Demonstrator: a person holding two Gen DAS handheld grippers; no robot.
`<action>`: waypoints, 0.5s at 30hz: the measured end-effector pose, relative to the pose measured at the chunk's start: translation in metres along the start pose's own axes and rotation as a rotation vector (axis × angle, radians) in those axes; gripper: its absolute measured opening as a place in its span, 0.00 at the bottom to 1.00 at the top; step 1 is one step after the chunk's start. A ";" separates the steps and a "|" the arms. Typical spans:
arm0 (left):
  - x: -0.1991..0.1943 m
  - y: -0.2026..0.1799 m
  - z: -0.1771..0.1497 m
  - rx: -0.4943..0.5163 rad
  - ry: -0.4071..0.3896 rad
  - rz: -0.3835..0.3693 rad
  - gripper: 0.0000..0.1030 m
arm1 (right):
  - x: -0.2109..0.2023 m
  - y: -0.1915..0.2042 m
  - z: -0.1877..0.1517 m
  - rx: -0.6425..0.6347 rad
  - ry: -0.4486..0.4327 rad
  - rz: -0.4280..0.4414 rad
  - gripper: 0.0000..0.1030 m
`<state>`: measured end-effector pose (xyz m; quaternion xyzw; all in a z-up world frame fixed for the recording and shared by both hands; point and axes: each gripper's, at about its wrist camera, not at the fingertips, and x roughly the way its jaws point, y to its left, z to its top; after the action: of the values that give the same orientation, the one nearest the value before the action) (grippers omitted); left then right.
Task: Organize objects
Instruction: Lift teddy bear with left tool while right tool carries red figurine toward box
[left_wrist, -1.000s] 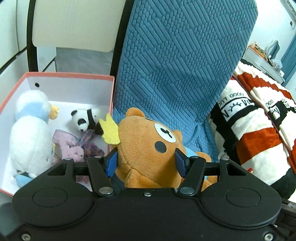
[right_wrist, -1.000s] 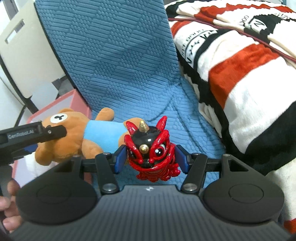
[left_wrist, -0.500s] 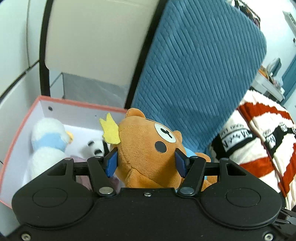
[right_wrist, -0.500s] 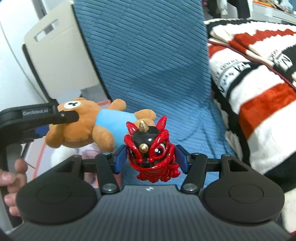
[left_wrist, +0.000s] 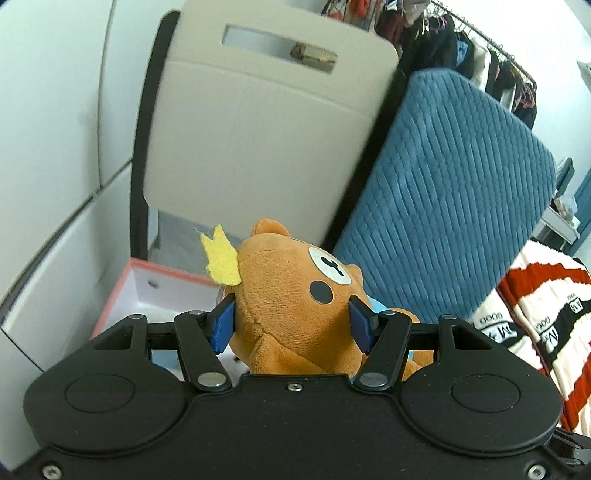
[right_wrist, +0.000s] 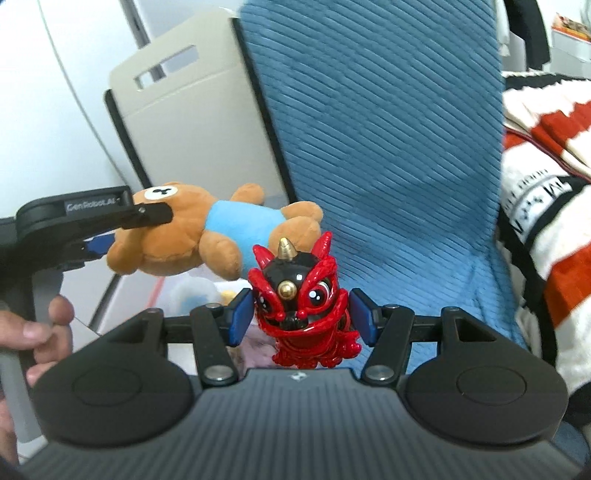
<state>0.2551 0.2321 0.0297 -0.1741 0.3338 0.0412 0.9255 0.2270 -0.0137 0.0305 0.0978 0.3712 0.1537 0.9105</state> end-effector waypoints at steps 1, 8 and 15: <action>-0.001 0.003 0.004 0.002 -0.006 0.002 0.57 | 0.001 0.006 0.003 -0.006 -0.003 0.007 0.58; 0.008 0.023 0.022 0.008 -0.014 0.008 0.57 | 0.021 0.039 0.006 -0.037 0.010 0.034 0.58; 0.050 0.046 0.020 0.011 0.049 0.014 0.57 | 0.061 0.060 -0.009 -0.048 0.084 0.030 0.58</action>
<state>0.2970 0.2805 -0.0010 -0.1678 0.3579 0.0416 0.9176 0.2498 0.0644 0.0027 0.0747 0.4038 0.1802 0.8938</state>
